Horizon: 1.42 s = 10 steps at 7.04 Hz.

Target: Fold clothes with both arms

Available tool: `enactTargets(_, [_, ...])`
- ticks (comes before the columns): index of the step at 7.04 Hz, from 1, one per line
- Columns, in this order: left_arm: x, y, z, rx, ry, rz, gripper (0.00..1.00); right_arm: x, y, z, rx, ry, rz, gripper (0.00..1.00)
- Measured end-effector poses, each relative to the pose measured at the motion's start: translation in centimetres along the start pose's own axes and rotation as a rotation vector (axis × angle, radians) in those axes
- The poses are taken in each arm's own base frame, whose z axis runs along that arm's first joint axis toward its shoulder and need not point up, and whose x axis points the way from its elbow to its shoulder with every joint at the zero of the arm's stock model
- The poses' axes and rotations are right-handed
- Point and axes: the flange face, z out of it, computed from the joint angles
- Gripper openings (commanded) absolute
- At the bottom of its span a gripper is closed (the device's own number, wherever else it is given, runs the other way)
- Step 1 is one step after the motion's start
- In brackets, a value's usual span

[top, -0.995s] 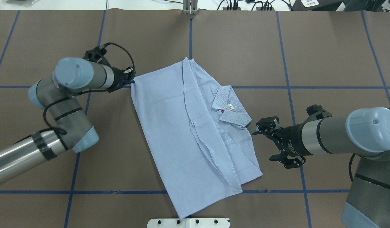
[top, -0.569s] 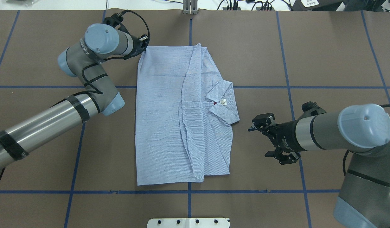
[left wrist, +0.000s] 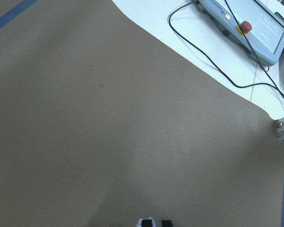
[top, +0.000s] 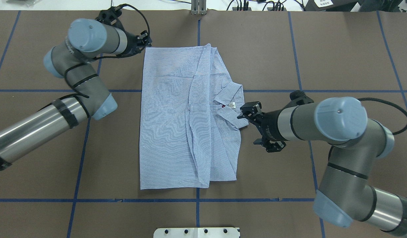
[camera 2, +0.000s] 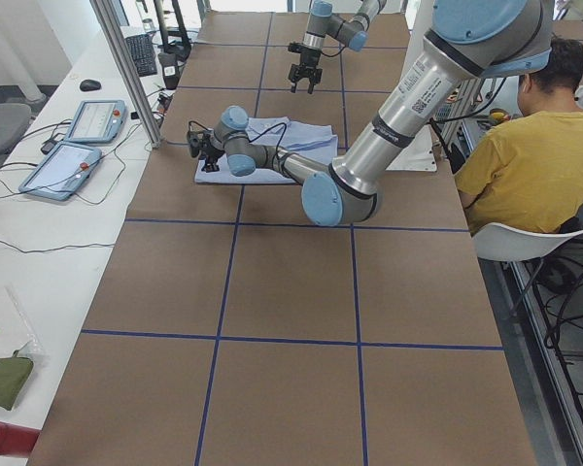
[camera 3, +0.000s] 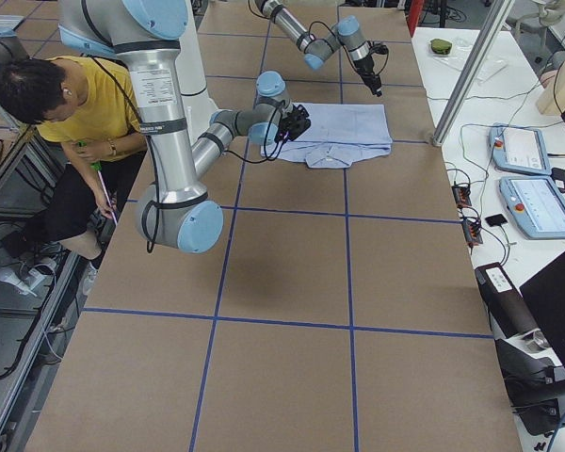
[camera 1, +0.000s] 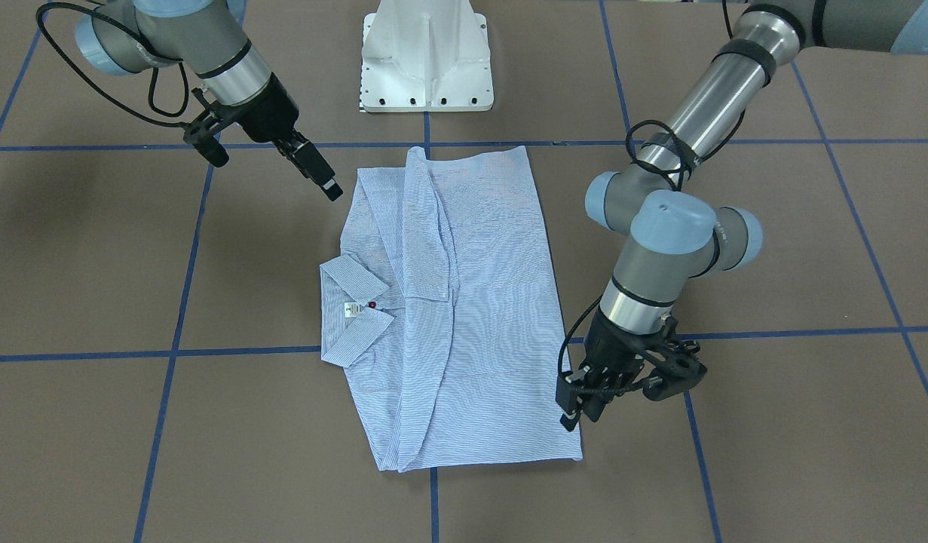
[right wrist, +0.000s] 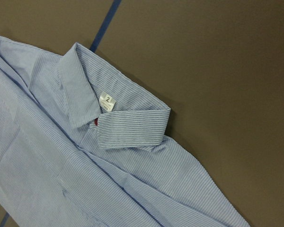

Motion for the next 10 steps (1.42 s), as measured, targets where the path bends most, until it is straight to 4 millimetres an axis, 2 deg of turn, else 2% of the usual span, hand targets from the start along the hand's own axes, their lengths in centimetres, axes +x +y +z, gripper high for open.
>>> enactTargets(1, [-3.0,-0.1,-3.2,-0.027,0.021,0.057,1.0,-1.9,2.3,1.5,0.031,0.063,-0.108,1.0])
enactTargets(2, [-5.5,-0.3,-5.7,-0.04,0.029,0.106,1.0,-2.4,4.8,2.8,0.05,0.133,-0.264,1.0])
enactTargets(3, [-8.0,-0.8,-7.7,-0.056,0.027,0.143,1.0,-1.9,7.4,4.5,0.063,0.197,-0.436,1.0])
enactTargets(4, [-10.4,-1.5,-8.9,-0.063,0.017,0.168,1.0,-2.1,9.9,6.5,0.076,0.274,-0.6,1.0])
enactTargets(6, [-14.3,-3.2,-10.7,-0.061,-0.01,0.207,1.0,-4.3,13.9,10.3,0.079,0.414,-0.854,1.0])
enactTargets(8, [-16.2,-3.7,-12.0,-0.062,-0.019,0.211,1.0,-6.7,16.5,13.3,0.069,0.524,-1.018,1.0])
enactTargets(10, [-16.6,-3.6,-12.5,-0.062,-0.019,0.212,1.0,-6.0,17.1,14.6,0.076,0.627,-1.137,1.0])
